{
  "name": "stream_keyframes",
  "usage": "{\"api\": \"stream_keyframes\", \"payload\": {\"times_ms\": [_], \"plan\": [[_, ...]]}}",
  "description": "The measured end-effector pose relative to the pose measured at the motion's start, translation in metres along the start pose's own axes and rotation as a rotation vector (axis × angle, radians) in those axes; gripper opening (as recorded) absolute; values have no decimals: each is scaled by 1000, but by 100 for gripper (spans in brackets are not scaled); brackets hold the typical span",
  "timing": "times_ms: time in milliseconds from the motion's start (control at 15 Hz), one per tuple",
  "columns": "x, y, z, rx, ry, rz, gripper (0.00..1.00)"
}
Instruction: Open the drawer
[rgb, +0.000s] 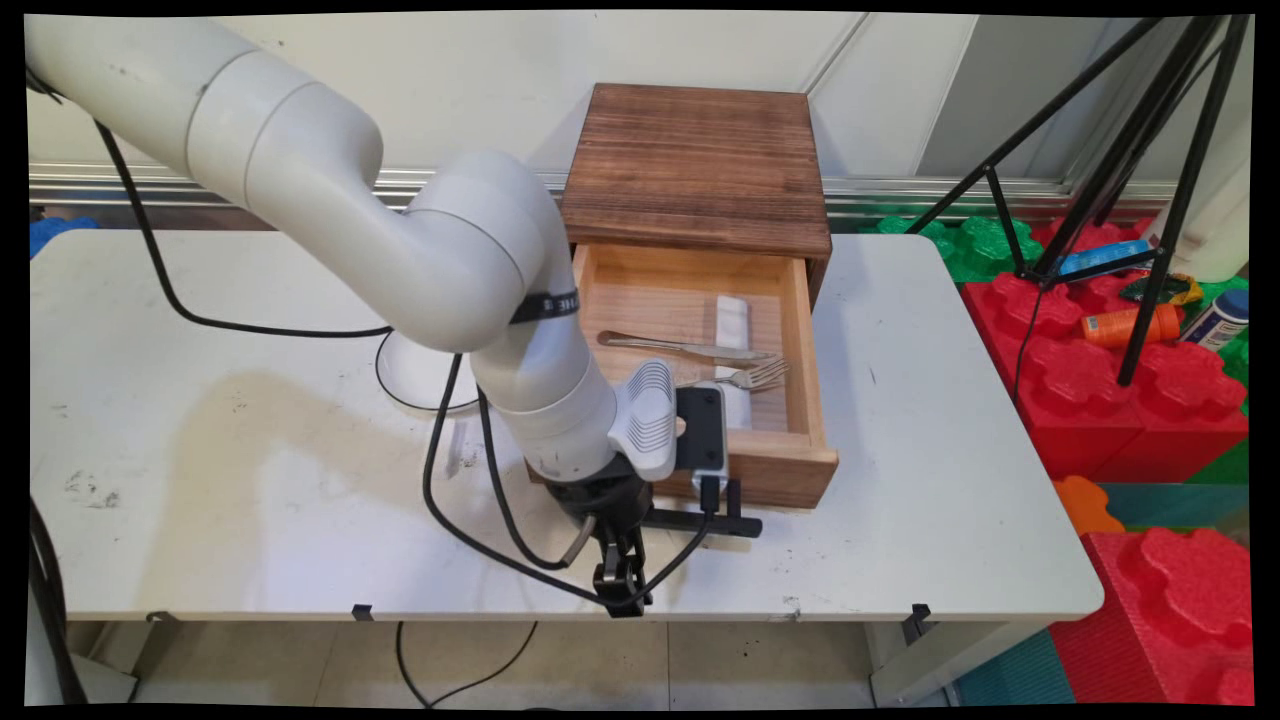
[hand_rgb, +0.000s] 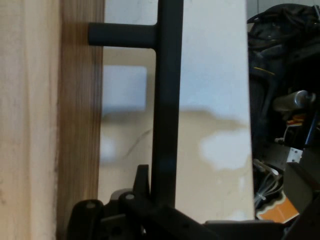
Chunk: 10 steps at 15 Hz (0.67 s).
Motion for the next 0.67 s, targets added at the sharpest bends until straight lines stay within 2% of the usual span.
{"api": "stream_keyframes", "payload": {"times_ms": [667], "plan": [[-5, 16, -4, -5, 4, 3, 100]]}}
